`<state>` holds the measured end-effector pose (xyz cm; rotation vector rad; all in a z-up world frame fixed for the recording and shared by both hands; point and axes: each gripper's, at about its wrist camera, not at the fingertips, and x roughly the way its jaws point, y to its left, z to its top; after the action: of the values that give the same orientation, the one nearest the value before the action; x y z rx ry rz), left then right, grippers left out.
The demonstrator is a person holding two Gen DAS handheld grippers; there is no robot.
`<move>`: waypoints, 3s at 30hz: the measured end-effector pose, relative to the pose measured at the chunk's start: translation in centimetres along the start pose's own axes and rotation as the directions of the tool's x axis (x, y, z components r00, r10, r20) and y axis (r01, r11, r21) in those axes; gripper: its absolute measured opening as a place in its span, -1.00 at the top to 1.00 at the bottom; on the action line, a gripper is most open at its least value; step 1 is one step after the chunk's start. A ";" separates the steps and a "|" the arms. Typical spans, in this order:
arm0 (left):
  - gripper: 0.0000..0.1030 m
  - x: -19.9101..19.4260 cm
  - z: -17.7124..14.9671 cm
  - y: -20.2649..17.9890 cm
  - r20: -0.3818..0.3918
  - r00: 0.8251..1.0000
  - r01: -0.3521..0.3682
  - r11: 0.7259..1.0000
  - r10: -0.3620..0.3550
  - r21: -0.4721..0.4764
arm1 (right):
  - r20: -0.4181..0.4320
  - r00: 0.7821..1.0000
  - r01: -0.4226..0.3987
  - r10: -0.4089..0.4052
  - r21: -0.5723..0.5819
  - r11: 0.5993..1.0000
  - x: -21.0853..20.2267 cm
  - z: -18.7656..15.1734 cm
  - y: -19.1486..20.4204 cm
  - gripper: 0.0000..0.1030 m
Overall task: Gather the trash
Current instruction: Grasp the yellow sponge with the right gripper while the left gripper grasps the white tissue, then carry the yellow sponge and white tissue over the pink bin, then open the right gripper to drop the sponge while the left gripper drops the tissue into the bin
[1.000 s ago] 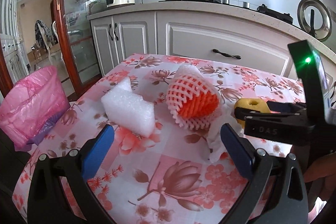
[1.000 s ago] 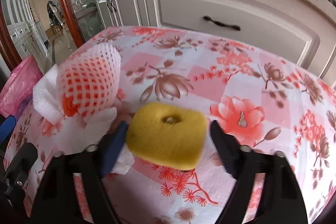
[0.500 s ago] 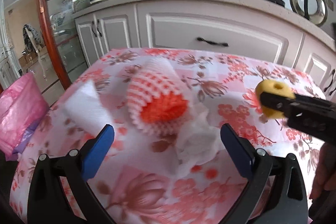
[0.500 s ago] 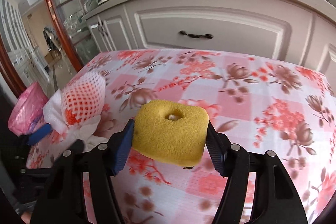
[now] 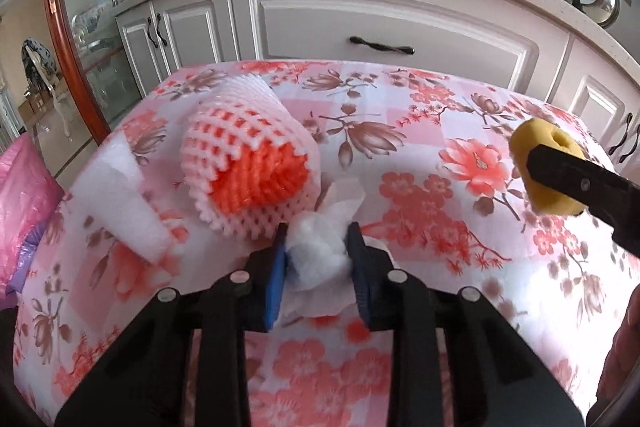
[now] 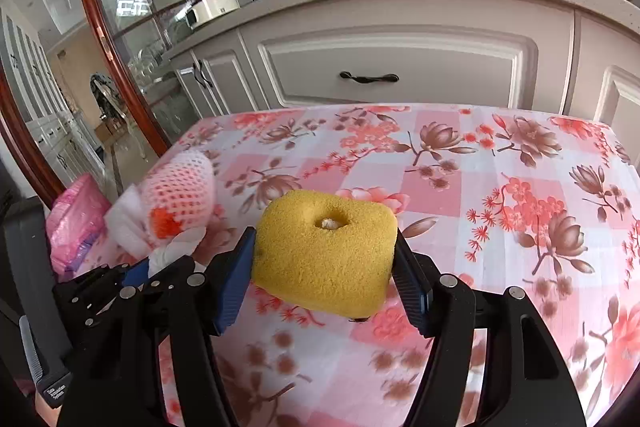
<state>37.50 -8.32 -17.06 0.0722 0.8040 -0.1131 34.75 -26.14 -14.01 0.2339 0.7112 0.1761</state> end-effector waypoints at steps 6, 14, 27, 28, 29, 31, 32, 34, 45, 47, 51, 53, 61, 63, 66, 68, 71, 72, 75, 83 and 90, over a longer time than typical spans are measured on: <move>0.47 -4.2 -0.9 1.4 0.056 0.998 0.001 1.000 0.001 -0.027 | 0.034 0.999 -0.030 0.031 -0.022 0.999 -2.7 -0.8 2.5 -0.20; 0.47 -9.9 -3.0 3.8 0.127 0.992 -0.016 0.999 0.021 -0.045 | 0.045 0.998 -0.048 0.051 -0.065 0.997 -5.9 -3.0 6.1 -0.20; 0.46 -15.7 -7.2 8.5 0.184 0.982 -0.027 0.995 0.044 -0.092 | 0.033 0.996 -0.073 0.081 -0.199 0.977 -7.6 -6.0 13.0 -0.20; 0.46 -16.1 -7.5 9.2 0.190 0.981 -0.029 0.994 0.048 -0.102 | 0.031 0.996 -0.078 0.086 -0.208 0.975 -7.6 -6.2 13.5 -0.20; 0.46 -16.5 -7.7 9.7 0.194 0.980 -0.030 0.993 0.051 -0.110 | 0.029 0.995 -0.082 0.091 -0.214 0.973 -7.5 -6.3 13.9 -0.20; 0.46 -17.1 -8.0 10.7 0.198 0.979 -0.030 0.991 0.056 -0.129 | 0.023 0.995 -0.091 0.098 -0.231 0.969 -7.4 -6.6 14.9 -0.20; 0.46 -17.2 -8.1 11.1 0.200 0.978 -0.031 0.990 0.058 -0.135 | 0.021 0.995 -0.095 0.103 -0.238 0.967 -7.4 -6.7 15.3 -0.20; 0.46 -17.6 -8.6 11.9 0.204 0.977 -0.036 0.988 0.066 -0.147 | 0.016 0.993 -0.107 0.115 -0.250 0.962 -7.3 -6.9 16.2 -0.20; 0.46 -18.4 -9.7 17.2 0.203 0.968 -0.102 0.971 0.147 -0.218 | -0.019 0.976 -0.208 0.215 -0.352 0.913 -5.0 -6.3 23.1 -0.20; 0.46 -18.7 -9.6 18.6 0.202 0.964 -0.122 0.964 0.172 -0.237 | -0.035 0.970 -0.237 0.241 -0.368 0.899 -4.1 -6.0 24.7 -0.20; 0.46 -19.3 -9.2 21.6 0.204 0.952 -0.169 0.946 0.229 -0.277 | -0.057 0.958 -0.278 0.279 -0.402 0.872 -2.3 -5.3 27.7 -0.20; 0.46 -19.6 -9.0 23.0 0.203 0.946 -0.186 0.937 0.252 -0.296 | -0.069 0.950 -0.304 0.304 -0.413 0.858 -1.4 -4.8 29.2 -0.20; 0.46 -20.5 -7.1 29.1 0.211 0.916 -0.250 0.898 0.341 -0.363 | -0.106 0.912 -0.400 0.397 -0.446 0.801 2.2 -2.0 35.5 -0.20; 0.46 -20.6 -6.4 30.8 0.216 0.907 -0.263 0.887 0.362 -0.380 | -0.116 0.901 -0.422 0.418 -0.454 0.785 3.1 -1.3 37.2 -0.20; 0.46 -20.4 -5.5 33.0 0.221 0.897 -0.275 0.875 0.383 -0.400 | -0.132 0.888 -0.448 0.441 -0.470 0.760 4.8 -0.3 39.4 -0.20; 0.45 -20.0 -5.0 34.3 0.224 0.892 -0.281 0.870 0.393 -0.406 | -0.142 0.879 -0.464 0.455 -0.475 0.748 5.7 0.0 40.7 -0.20; 0.44 -19.3 -4.1 36.3 0.222 0.884 -0.296 0.859 0.412 -0.417 | -0.160 0.872 -0.477 0.462 -0.484 0.734 7.3 0.5 42.3 -0.20; 0.44 -19.0 -3.7 37.2 0.221 0.881 -0.299 0.855 0.418 -0.424 | -0.167 0.868 -0.484 0.467 -0.487 0.727 8.1 0.7 43.0 -0.20; 0.44 -17.7 -2.9 39.5 0.210 0.880 -0.303 0.845 0.426 -0.441 | -0.181 0.863 -0.495 0.473 -0.491 0.716 9.9 1.2 44.4 -0.20; 0.44 -14.5 -1.9 43.5 0.182 0.888 -0.298 0.830 0.423 -0.471 | -0.210 0.848 -0.523 0.487 -0.481 0.703 13.3 1.7 46.2 -0.25; -0.04 -12.5 -2.3 44.9 0.160 0.893 -0.298 0.821 0.420 -0.488 | -0.231 0.847 -0.528 0.479 -0.475 0.704 15.1 1.1 46.6 -0.40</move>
<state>33.02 37.37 -8.65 -0.2297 0.5211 0.4255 42.99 21.95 -10.02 -0.1166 0.6479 0.9098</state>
